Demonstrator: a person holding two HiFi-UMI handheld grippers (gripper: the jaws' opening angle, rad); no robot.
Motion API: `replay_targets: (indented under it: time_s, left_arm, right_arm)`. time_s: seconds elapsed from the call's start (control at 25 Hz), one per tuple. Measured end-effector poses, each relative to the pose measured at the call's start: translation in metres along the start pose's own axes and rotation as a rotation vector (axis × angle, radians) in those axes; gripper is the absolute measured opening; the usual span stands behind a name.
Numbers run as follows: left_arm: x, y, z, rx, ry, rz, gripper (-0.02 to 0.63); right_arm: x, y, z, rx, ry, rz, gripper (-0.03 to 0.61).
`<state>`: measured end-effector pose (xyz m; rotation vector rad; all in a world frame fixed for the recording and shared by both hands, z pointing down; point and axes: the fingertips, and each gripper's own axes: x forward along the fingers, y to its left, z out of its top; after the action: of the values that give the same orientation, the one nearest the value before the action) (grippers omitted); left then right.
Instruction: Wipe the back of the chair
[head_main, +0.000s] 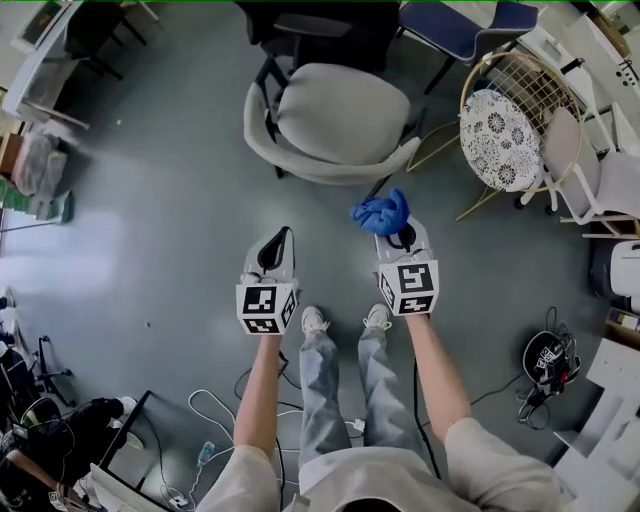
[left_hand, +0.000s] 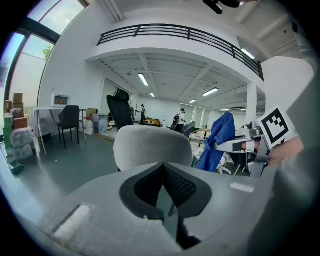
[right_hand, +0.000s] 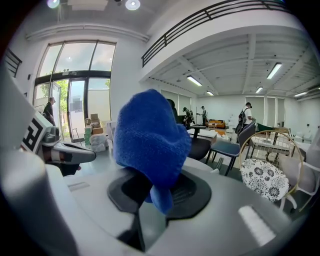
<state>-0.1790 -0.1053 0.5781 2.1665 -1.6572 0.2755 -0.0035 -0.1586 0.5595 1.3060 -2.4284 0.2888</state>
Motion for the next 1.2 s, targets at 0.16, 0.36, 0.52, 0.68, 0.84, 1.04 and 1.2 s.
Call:
replay_targets:
  time_s: [0.16,0.36,0.52,0.68,0.84,1.04,1.2]
  left_arm:
    - [0.014,0.0,-0.026,-0.008,0.005,-0.01,0.005]
    - [0.023,0.001,-0.045,-0.022,0.008,-0.013,0.005]
    - [0.026,0.0,-0.05,-0.02,0.01,-0.019,0.004]
    - [0.03,0.005,-0.054,-0.021,0.012,-0.018,0.004]
    - [0.035,0.009,-0.056,-0.019,0.014,-0.021,0.005]
    - [0.039,0.01,-0.065,-0.021,0.027,-0.027,0.004]
    - [0.042,0.015,-0.068,-0.021,0.036,-0.026,0.004]
  right_arm:
    - [0.017,0.004,-0.022,-0.001,0.009,0.01,0.084]
    - [0.039,0.007,-0.029,0.018,0.001,0.013,0.084]
    - [0.056,0.005,-0.015,0.034,-0.032,0.013,0.084]
    - [0.073,0.003,-0.006,0.023,-0.039,0.014,0.084]
    - [0.077,0.002,-0.008,0.013,-0.045,0.019,0.086]
    - [0.09,0.0,-0.035,0.037,-0.001,0.016,0.086]
    - [0.107,0.001,-0.059,0.057,0.044,0.019,0.086]
